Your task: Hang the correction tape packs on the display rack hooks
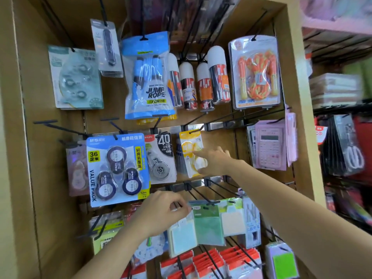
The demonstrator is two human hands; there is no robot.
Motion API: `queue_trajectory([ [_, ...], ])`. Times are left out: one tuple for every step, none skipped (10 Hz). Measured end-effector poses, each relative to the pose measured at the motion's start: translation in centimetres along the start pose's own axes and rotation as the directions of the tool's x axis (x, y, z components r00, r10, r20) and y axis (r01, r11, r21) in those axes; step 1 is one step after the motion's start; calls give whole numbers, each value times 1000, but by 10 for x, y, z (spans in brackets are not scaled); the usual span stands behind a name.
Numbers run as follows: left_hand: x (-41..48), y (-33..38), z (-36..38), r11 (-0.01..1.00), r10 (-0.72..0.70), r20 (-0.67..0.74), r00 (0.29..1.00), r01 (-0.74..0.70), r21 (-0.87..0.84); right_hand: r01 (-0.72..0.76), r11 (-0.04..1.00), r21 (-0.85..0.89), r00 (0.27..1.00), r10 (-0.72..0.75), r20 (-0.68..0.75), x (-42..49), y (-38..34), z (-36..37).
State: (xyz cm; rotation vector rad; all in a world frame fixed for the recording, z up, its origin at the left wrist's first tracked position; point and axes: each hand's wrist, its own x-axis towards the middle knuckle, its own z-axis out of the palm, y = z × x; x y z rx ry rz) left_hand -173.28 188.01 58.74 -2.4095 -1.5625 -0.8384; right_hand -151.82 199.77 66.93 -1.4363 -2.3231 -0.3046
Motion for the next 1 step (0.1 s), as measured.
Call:
queue_trajectory([
  [2, 7, -7, 1000, -7, 1, 1000, 7, 18, 27, 1000, -6, 1000, -27, 16, -24, 4, 4],
])
